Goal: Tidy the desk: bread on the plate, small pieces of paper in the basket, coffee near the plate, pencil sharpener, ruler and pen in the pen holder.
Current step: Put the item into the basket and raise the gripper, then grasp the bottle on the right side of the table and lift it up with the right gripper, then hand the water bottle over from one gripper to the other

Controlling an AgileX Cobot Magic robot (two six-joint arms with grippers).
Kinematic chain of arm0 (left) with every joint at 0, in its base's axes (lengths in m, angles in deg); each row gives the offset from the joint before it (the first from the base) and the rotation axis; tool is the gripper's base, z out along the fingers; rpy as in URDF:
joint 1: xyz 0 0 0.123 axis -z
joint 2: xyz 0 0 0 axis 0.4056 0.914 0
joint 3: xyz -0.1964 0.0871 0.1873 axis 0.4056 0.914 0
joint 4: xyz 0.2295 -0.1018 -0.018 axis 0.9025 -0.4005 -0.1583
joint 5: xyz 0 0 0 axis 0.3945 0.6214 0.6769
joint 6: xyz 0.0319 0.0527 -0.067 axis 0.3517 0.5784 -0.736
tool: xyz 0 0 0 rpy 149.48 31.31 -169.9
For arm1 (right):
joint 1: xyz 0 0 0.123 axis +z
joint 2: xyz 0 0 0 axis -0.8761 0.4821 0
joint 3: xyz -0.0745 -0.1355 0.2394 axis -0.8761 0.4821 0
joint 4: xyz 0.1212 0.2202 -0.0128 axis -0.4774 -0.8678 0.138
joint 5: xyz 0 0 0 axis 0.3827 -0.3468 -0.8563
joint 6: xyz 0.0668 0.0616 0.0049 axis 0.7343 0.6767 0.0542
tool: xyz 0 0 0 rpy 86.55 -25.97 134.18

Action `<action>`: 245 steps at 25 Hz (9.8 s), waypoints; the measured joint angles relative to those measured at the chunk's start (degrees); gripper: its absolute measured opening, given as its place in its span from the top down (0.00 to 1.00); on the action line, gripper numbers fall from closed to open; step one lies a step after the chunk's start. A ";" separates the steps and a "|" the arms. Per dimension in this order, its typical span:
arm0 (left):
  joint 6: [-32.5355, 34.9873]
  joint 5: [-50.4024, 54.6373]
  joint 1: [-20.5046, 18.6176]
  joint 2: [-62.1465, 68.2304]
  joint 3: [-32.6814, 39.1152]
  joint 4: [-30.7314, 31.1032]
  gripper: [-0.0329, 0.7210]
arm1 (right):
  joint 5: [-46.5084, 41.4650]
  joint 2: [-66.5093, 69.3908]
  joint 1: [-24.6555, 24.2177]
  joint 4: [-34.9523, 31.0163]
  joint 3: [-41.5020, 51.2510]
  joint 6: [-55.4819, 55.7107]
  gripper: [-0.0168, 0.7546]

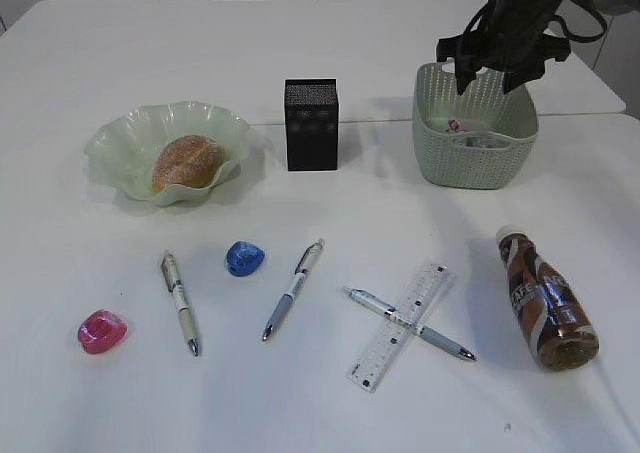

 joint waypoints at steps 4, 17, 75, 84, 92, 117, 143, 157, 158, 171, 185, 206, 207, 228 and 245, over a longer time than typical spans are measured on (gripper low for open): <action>0.00 0.09 0.00 0.00 0.00 0.00 0.46 | -2.67 0.00 0.00 0.00 0.00 0.14 0.27; 0.00 0.09 0.00 0.00 0.00 -0.07 0.46 | -10.76 -7.19 0.00 -1.90 -1.32 -0.44 0.27; -1.65 2.62 0.00 0.00 0.00 -6.15 0.46 | -9.70 -24.24 0.00 -12.40 47.79 -4.07 0.27; -1.65 2.64 0.00 0.00 0.00 -6.30 0.46 | -9.57 -21.08 0.00 -11.37 42.29 -4.07 0.27; -1.65 2.64 0.00 0.00 0.00 -6.30 0.46 | -9.57 -19.81 0.00 -10.89 42.15 -4.07 0.27; -1.65 2.64 0.00 0.00 0.00 -6.30 0.46 | -9.40 -14.22 0.00 -9.58 42.15 -5.01 0.27; -1.65 2.74 0.00 0.00 0.00 -6.30 0.46 | -9.16 -11.34 0.00 -8.92 42.15 -5.24 0.28; -1.65 2.74 0.00 0.00 0.00 -6.30 0.46 | -9.12 -11.34 0.00 -8.36 42.15 -5.45 0.57; -1.65 2.74 0.00 0.00 0.00 -6.30 0.46 | -9.12 -11.34 0.00 -8.36 42.15 -5.45 0.57; -1.65 2.74 0.00 0.00 0.00 -6.30 0.46 | -8.40 -12.64 0.00 -8.91 42.15 -5.69 0.57; -1.65 2.74 0.00 0.00 0.00 -6.30 0.46 | -8.59 -24.84 0.00 -13.06 42.15 -6.57 0.57; -1.65 1.78 0.00 0.00 0.00 -7.04 0.50 | -9.91 -34.99 0.00 -39.99 38.12 -26.38 0.57; -1.65 1.78 0.00 0.00 0.00 -7.18 0.50 | -9.91 -34.99 0.00 -41.07 37.91 -27.38 0.57; 0.00 -4.22 0.00 0.00 0.00 -11.69 0.50 | -9.91 -34.99 0.35 -73.93 34.52 -59.89 0.58; 27.89 -12.06 0.00 4.05 0.00 -43.63 0.47 | -9.81 -34.99 0.38 -82.90 34.43 -64.37 0.57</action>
